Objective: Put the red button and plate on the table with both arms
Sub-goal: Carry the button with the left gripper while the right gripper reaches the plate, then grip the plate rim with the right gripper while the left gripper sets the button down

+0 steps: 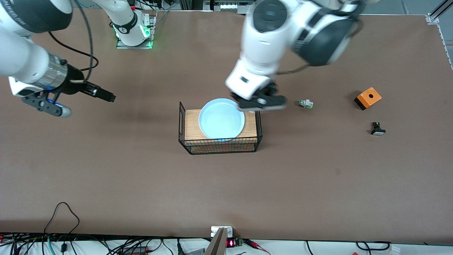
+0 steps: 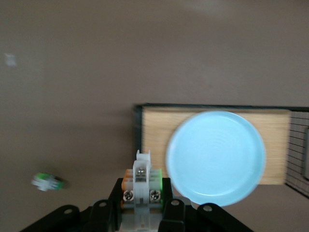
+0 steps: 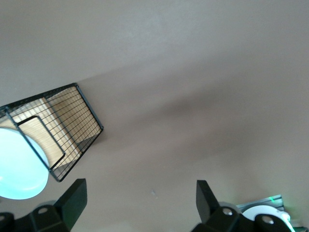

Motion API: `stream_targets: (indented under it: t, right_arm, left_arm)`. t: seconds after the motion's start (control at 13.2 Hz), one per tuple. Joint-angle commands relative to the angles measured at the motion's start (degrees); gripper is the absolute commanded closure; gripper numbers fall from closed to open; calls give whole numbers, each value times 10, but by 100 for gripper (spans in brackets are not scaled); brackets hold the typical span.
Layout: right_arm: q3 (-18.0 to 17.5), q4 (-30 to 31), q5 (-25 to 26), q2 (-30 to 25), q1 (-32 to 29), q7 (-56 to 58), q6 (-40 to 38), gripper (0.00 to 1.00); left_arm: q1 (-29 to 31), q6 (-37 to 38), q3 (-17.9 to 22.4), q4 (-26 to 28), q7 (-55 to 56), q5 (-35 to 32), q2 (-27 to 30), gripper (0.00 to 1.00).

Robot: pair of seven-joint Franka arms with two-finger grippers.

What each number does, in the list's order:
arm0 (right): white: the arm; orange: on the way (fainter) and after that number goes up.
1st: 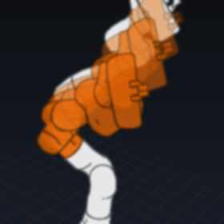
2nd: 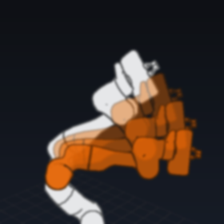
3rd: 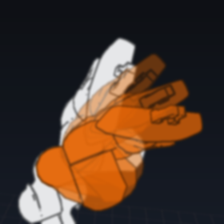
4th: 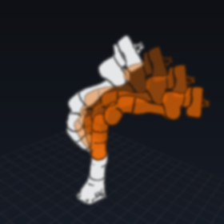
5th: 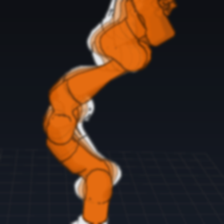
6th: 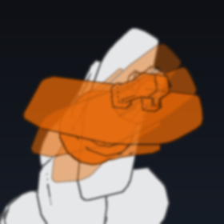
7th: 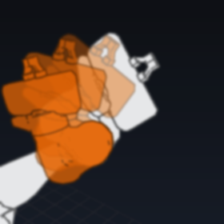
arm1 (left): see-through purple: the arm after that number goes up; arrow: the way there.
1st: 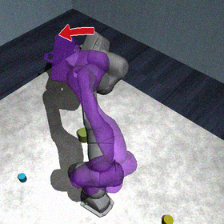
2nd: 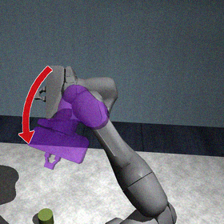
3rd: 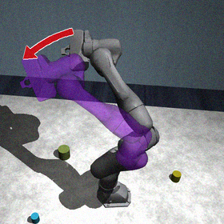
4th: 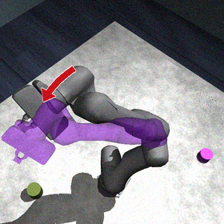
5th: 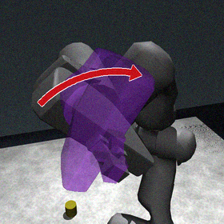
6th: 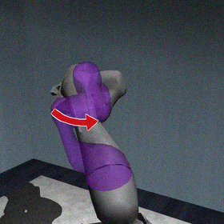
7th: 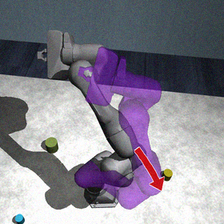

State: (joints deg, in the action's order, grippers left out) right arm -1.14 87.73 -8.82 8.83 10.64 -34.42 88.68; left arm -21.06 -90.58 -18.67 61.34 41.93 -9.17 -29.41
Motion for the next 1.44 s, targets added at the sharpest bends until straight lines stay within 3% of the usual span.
stream_targets:
  t: [0.0, 0.23, 0.45, 0.83, 1.06, 1.36]
  right_arm:
    - [3, -10, -21, 26, 39, -51, 32, 0]
    - [3, -10, -58, 53, 75, -117, 87, 0]
    - [3, -11, -53, 79, 136, -228, 134, 0]
    - [3, -18, -55, 114, 188, -319, 174, 0]
    - [4, -18, -26, 130, 218, -324, 188, 0]
    - [4, -19, -40, 152, 226, -366, 217, 0]
  left_arm:
    - [76, 44, -10, 9, -97, -1, 30, 99]
    - [141, 65, -10, 11, -197, 16, 49, 100]
    - [215, 80, -10, 13, -274, 63, 49, 100]
    - [286, 144, 0, 28, -367, 56, 50, 100]
    - [292, 114, 35, 104, -403, 50, 81, 100]
    - [301, 0, 92, 277, -461, 54, 157, 100]
